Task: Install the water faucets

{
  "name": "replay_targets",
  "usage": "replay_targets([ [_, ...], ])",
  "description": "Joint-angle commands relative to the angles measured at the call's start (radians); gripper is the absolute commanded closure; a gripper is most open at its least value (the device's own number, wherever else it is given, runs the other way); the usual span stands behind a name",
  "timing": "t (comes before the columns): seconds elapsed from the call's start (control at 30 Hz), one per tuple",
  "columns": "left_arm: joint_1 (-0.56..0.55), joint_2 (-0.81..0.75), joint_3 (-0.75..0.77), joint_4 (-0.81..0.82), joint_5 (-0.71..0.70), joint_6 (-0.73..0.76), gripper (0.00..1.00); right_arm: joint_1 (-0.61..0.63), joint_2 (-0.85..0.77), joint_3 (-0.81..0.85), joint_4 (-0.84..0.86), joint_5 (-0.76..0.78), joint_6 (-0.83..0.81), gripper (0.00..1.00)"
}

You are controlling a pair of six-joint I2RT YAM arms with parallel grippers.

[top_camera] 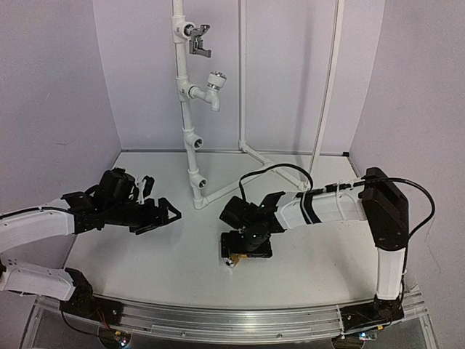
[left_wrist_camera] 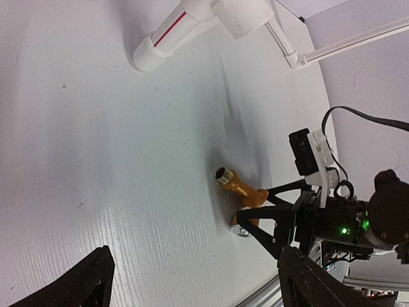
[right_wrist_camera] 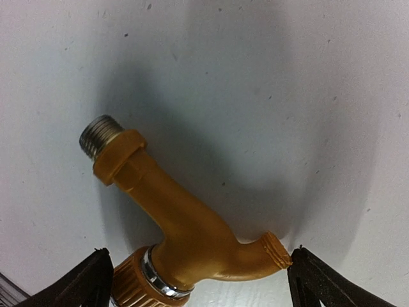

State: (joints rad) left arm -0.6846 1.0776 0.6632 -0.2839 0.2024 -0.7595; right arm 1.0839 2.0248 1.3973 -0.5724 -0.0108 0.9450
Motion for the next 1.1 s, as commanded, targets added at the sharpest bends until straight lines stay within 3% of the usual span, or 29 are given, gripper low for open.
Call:
replay_targets([
  [0.0,-0.003,0.018,0.021,0.042,-0.009,-0.001,0.08,0.007,0.027,0.031,-0.017,0.094,0.14,0.12],
  [0.13,-0.004,0.028,0.022,0.042,0.008,-0.002,0.11,0.008,0.032,0.005,0.021,0.105,0.103,0.41],
  [0.27,-0.003,0.058,0.029,0.042,0.041,0.005,0.15,0.009,0.045,-0.028,0.073,0.11,0.014,0.43],
  [0.57,-0.003,0.144,0.036,0.069,0.153,0.029,0.23,0.001,0.038,-0.065,0.283,0.17,-0.365,0.44],
  [0.63,-0.004,0.173,0.038,0.082,0.186,0.024,0.27,-0.014,0.05,-0.053,0.316,0.169,-0.416,0.36],
  [0.77,-0.004,0.145,0.016,0.083,0.136,-0.006,0.29,-0.051,0.045,0.059,0.144,0.174,-0.332,0.04],
  [0.9,-0.003,0.093,-0.009,0.083,0.061,-0.014,0.27,-0.01,0.045,0.184,-0.103,0.146,-0.175,0.02],
  [1.07,-0.004,0.087,-0.007,0.083,0.021,-0.011,0.22,0.068,0.065,0.157,-0.116,0.062,-0.054,0.03],
])
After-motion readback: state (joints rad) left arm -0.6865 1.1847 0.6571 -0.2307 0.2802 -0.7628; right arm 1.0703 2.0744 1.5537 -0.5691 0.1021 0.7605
